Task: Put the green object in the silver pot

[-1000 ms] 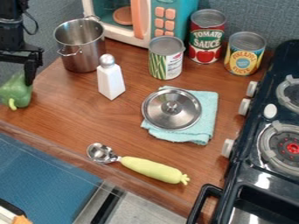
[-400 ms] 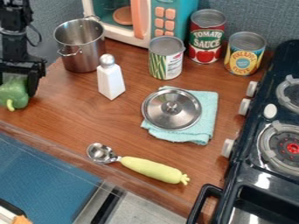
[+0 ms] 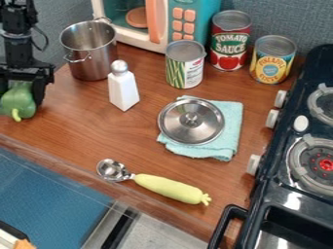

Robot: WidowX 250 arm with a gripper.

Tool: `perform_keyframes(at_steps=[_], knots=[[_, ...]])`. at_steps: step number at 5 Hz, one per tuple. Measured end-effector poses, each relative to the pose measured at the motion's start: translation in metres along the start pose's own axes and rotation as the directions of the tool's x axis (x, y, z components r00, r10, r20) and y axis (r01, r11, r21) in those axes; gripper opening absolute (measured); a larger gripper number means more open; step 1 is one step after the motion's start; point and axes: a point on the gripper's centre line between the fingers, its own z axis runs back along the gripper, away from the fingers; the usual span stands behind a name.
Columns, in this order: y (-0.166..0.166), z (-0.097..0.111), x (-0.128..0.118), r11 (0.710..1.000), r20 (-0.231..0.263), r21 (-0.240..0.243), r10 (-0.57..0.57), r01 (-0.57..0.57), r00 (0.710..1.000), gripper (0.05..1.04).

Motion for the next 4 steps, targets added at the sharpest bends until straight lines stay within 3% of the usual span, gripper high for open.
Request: perform_keyframes(at_steps=[2,4], knots=[[-0.026,0.073,-0.004,0.987,0.051,-0.158,-0.035,0.043,0.998,0.851],[-0.057,0.141,0.006,0.966,0.119,-0.245,-0.056,0.084,0.991,0.851]])
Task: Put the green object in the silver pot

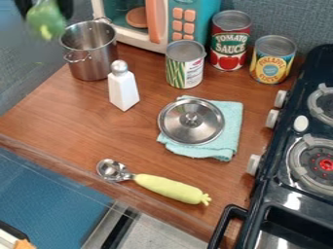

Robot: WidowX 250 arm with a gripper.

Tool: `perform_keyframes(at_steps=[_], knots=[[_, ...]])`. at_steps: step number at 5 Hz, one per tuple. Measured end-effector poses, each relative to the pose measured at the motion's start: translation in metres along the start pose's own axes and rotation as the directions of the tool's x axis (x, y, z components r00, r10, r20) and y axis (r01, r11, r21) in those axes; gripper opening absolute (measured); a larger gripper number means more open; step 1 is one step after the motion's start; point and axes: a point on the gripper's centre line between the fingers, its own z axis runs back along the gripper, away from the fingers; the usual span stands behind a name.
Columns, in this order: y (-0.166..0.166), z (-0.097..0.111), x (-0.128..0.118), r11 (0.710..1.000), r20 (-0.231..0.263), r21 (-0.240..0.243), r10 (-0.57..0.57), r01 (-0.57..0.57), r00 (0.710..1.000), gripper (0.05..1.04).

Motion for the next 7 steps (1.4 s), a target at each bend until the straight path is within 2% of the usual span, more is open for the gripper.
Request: perform_keyframes(at_steps=[1,2,4,5,6,7], knots=[[-0.023,-0.016,0.021,1.000,-0.048,0.003,-0.001,0.001,0.999,0.851],[-0.035,-0.024,0.043,1.000,-0.060,0.015,0.020,-0.019,0.998,0.851],[-0.034,-0.051,0.078,0.997,-0.092,0.050,0.071,-0.067,0.993,0.851],[-0.033,-0.058,0.083,0.995,-0.095,0.056,0.083,-0.078,0.992,0.930],[-0.032,-0.078,0.077,0.996,-0.135,0.059,0.070,-0.063,0.988,1.005],[-0.034,-0.061,0.073,0.997,-0.101,0.045,0.061,-0.057,0.993,1.001]])
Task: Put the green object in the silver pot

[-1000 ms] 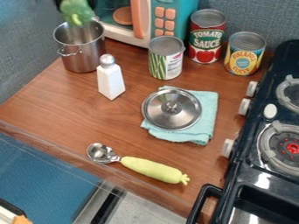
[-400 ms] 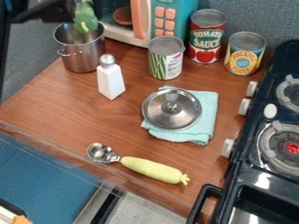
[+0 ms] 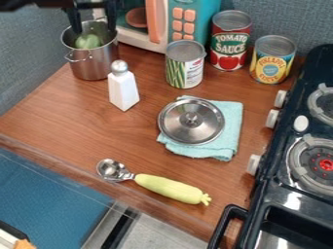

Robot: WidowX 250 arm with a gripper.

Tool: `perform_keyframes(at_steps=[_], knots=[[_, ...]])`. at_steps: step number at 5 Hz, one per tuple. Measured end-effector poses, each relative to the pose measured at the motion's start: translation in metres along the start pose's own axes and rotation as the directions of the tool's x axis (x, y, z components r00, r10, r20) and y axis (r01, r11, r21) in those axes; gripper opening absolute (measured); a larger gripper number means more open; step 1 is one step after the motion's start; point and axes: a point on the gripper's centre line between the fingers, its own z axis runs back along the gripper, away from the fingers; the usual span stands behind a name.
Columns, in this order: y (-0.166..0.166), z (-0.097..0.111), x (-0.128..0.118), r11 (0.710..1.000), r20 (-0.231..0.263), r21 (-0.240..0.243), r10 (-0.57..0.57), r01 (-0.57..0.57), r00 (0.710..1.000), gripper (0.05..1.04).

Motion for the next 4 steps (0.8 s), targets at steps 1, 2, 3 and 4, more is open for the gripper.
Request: perform_keyframes(at_steps=[1,2,3,4], knots=[[-0.001,0.011,-0.005,1.000,0.014,-0.016,-0.003,0.003,1.000,1.001],[-0.005,0.024,-0.010,0.999,0.030,-0.049,-0.016,0.018,0.999,1.001],[-0.008,0.044,-0.027,0.994,0.050,-0.088,-0.055,0.059,0.997,1.001],[-0.011,0.049,-0.060,0.991,0.054,-0.087,-0.099,0.104,0.994,1.001]])
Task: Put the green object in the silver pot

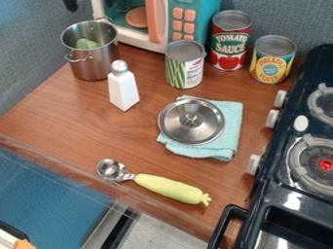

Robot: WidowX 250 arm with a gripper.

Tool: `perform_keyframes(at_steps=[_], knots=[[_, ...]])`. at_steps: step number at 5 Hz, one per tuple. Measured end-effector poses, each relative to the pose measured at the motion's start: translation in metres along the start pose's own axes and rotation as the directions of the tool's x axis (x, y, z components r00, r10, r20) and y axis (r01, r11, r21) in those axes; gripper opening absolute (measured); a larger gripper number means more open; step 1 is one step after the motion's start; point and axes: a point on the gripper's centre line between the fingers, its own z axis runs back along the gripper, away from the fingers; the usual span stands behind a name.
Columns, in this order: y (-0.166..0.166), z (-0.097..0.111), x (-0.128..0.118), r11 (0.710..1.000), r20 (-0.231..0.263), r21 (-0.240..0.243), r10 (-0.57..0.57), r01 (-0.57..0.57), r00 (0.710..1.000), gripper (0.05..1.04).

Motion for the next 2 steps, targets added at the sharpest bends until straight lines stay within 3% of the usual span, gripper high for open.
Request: perform_keyframes(at_steps=[2], knots=[[-0.035,0.001,-0.059,0.988,0.006,0.012,-0.151,0.151,0.989,1.001]])
